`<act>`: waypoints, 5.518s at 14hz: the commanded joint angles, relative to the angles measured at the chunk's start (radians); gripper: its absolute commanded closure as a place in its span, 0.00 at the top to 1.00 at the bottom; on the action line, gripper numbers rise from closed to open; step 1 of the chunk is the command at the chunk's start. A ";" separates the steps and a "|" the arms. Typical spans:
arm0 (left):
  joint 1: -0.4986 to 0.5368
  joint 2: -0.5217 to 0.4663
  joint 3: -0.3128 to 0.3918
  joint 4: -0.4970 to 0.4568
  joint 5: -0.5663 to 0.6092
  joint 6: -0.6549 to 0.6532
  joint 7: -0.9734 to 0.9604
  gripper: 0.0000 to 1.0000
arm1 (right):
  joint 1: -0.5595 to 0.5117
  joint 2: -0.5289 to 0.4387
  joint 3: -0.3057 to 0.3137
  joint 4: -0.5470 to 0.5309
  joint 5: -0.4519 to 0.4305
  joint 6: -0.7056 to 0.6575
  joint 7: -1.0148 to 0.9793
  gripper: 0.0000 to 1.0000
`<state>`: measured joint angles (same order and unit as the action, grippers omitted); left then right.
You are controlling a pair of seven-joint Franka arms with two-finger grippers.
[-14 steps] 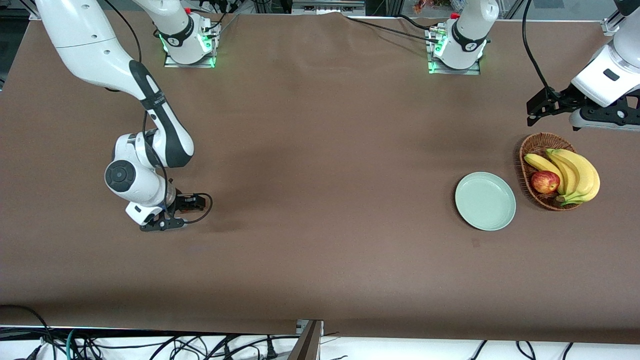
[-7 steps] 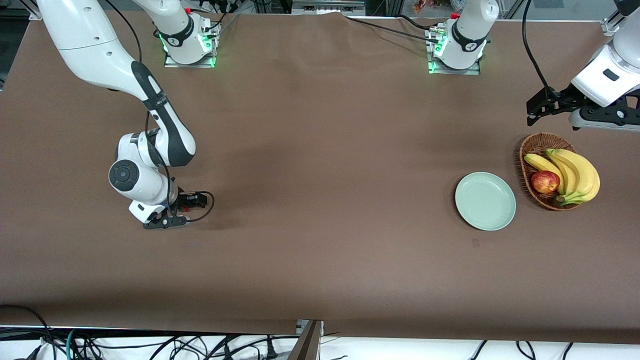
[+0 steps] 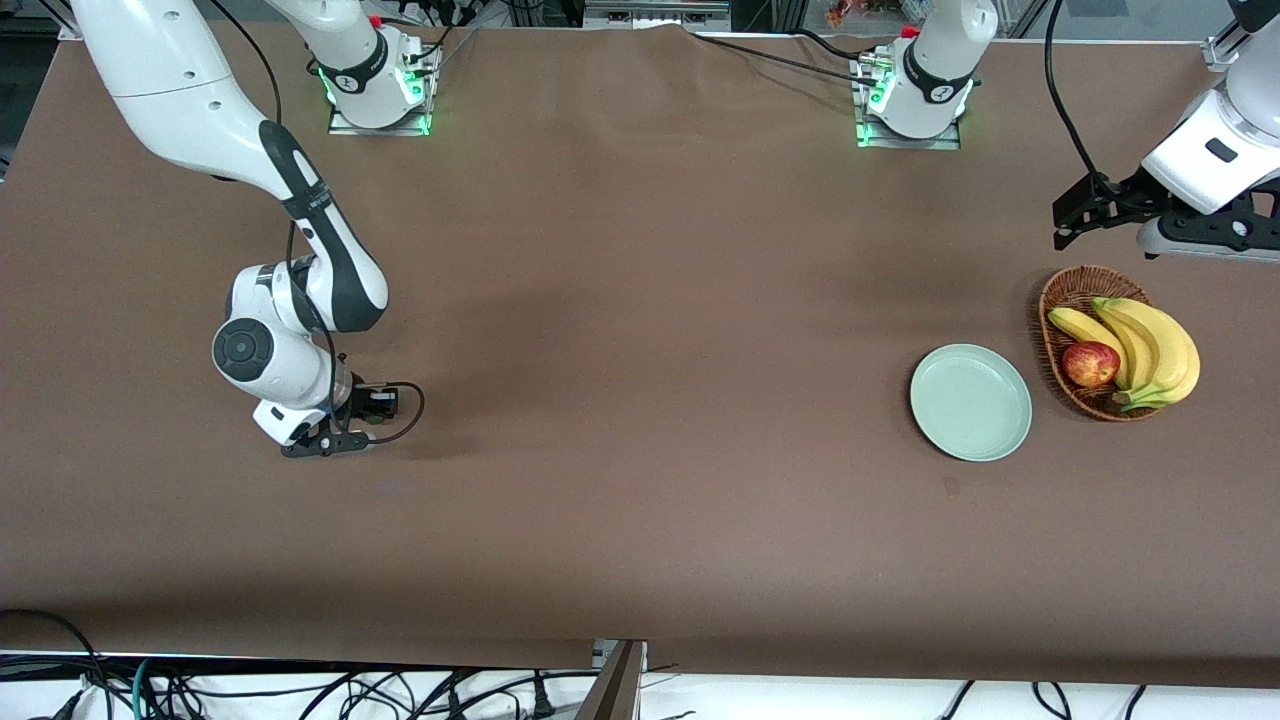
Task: Collect all strawberries into plate
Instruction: 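Grasp one strawberry with the right gripper, then carry the strawberry toward the table middle and release it there, then grasp the middle strawberry with the left gripper while the right gripper returns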
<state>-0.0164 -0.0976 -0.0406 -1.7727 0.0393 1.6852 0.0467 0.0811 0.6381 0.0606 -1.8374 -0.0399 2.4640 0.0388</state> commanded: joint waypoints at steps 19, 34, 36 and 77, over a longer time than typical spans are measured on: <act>0.003 0.013 -0.002 0.032 0.016 -0.025 -0.011 1.00 | 0.638 0.356 0.027 0.605 0.063 0.134 1.006 0.00; -0.010 0.012 -0.008 0.033 0.017 -0.025 -0.010 1.00 | 0.631 0.365 0.027 0.714 0.064 0.042 0.902 1.00; -0.010 0.013 -0.010 0.033 0.017 -0.025 -0.010 1.00 | 0.547 0.322 0.066 0.714 0.069 -0.064 0.813 1.00; -0.444 0.822 -0.035 0.127 -0.002 0.492 -0.205 0.13 | 0.034 0.112 -0.110 0.282 0.020 -0.502 -0.049 0.99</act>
<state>-0.4453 0.7382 -0.0897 -1.6375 0.0346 2.1771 -0.1492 0.1195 0.7882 -0.0556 -1.4995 -0.0368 1.9410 0.0015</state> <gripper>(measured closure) 0.626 0.000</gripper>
